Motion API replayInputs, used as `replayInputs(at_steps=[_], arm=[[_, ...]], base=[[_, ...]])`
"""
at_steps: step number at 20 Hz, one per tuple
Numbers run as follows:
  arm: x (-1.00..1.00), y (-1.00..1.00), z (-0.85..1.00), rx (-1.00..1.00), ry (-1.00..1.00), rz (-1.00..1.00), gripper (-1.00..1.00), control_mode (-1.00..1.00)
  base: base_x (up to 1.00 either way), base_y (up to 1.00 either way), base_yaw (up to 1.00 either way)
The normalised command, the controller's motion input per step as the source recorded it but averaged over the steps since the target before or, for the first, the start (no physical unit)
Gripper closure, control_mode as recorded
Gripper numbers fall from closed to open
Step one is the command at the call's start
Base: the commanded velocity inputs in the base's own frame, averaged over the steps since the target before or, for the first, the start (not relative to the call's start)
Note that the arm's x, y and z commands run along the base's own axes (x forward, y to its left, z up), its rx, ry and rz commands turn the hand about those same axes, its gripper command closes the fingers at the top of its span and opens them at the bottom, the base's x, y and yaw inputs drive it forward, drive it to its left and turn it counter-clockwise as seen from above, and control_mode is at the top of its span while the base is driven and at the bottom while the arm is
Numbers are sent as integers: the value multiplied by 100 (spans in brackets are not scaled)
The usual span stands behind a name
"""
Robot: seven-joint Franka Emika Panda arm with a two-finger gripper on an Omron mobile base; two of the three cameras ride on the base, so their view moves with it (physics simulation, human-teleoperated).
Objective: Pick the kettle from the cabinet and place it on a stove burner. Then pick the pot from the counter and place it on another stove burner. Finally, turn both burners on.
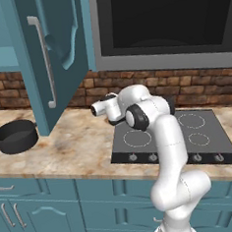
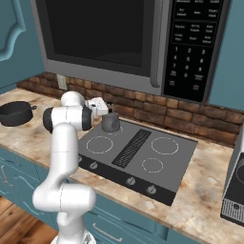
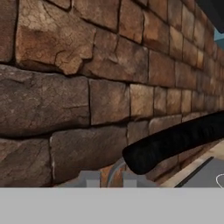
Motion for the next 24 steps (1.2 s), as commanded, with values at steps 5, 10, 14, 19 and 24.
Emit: replayInputs(at_steps=[5,10,14,19,24], arm=[[0,0,-13,0,-8,0,-100,-100],[0,0,-13,0,-8,0,-100,-100],[0,0,-16,0,-5,0,-100,-100],[0,1,-17,0,-2,0,-100,-100],[0,11,-13,0,0,0,-100,-100]], base=[[0,0,0],[0,0,0],[0,0,0],[0,0,0],[0,0,0]])
